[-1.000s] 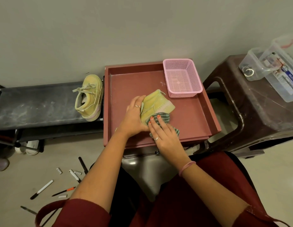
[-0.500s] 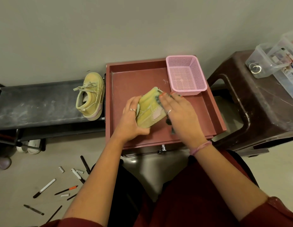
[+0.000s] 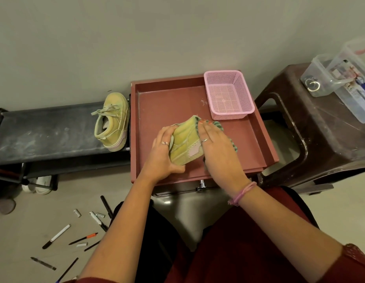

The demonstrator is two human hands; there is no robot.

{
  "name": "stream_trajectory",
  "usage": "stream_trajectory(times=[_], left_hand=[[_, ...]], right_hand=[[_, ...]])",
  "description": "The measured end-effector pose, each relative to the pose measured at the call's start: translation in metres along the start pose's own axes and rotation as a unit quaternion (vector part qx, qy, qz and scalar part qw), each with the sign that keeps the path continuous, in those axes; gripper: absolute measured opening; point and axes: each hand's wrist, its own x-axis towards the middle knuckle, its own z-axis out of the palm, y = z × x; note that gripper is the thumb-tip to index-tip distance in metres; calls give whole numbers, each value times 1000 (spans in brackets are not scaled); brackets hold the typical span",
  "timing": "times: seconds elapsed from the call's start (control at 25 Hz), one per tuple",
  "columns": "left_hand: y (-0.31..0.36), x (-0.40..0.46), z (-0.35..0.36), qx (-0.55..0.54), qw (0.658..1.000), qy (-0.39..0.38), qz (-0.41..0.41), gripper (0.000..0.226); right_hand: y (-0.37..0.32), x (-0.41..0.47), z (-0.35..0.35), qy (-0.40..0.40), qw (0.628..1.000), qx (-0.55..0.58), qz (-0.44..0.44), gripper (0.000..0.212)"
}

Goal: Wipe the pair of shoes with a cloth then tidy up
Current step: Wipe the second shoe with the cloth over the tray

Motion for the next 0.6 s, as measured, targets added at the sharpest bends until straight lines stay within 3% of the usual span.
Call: stream_trajectory(times=[0.16,0.44,0.6], left_hand=[[2,4,4,1,1000,-1,13,107],[0,2,4,-23,1000,14,7,104],[0,4,2,-32,999,9,-2,108]], right_hand=[[-15,-33,20,-40,987,-85,-133,46],[15,38,-28,-97,995,12,24,72],[-15,2,2,-60,993,-81,-66,58]])
